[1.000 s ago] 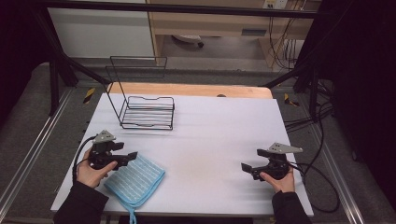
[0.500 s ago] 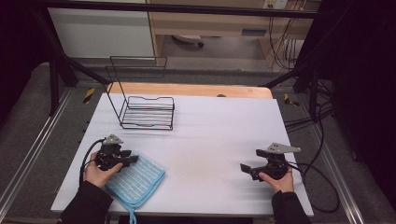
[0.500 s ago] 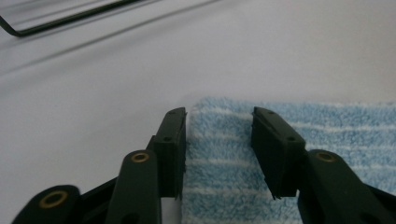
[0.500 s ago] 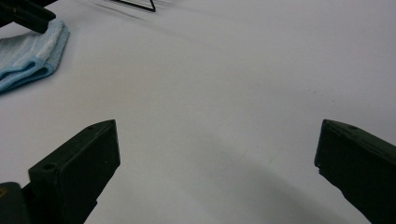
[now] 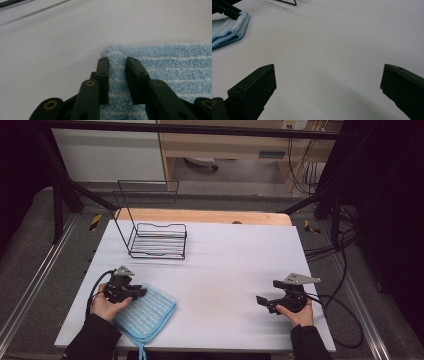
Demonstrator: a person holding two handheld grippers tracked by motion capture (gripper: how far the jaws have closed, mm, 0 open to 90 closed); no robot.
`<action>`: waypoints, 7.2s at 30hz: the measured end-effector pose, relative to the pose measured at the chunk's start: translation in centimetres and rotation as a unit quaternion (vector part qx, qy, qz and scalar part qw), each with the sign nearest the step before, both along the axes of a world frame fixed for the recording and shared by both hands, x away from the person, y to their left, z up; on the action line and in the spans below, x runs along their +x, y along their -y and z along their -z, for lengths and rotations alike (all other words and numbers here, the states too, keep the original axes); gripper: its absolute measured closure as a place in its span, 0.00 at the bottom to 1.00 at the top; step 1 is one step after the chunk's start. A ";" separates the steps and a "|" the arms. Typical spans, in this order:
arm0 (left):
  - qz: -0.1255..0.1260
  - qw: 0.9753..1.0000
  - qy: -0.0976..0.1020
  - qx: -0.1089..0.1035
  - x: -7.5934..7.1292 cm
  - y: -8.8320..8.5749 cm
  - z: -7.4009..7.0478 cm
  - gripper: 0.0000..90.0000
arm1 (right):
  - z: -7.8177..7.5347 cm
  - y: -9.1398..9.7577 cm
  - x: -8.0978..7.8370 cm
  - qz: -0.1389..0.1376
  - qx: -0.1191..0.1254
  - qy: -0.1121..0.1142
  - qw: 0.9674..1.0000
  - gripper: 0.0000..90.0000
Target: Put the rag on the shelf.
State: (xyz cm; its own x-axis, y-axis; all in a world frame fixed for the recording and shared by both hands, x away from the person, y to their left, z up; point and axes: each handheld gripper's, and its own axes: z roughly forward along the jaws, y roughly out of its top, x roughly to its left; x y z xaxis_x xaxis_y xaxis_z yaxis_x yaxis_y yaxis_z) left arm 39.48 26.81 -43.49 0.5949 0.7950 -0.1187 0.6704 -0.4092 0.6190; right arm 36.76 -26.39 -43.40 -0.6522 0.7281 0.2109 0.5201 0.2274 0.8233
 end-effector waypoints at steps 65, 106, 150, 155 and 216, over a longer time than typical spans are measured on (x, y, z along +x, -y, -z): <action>0.071 0.996 0.033 0.043 -3.9 11.0 0.3 0.69 | 0.0 0.1 0.0 0.004 -0.001 0.004 1.000 0.01; 0.070 0.996 0.007 -0.061 0.0 15.5 -0.8 0.77 | 0.0 0.1 0.0 0.000 0.001 0.002 1.000 0.02; 0.027 0.999 -0.024 -0.031 -2.9 2.8 0.3 0.87 | 1.6 -19.5 3.0 -0.030 -0.033 -0.058 0.997 0.59; 0.022 0.999 -0.019 -0.032 -3.2 2.8 0.2 0.87 | 2.3 -19.8 2.8 -0.030 -0.029 -0.074 0.996 0.69; -0.007 0.998 0.058 -0.024 2.7 2.5 -2.5 0.18 | -1.9 -18.2 4.0 -0.066 -0.043 -0.018 0.997 0.05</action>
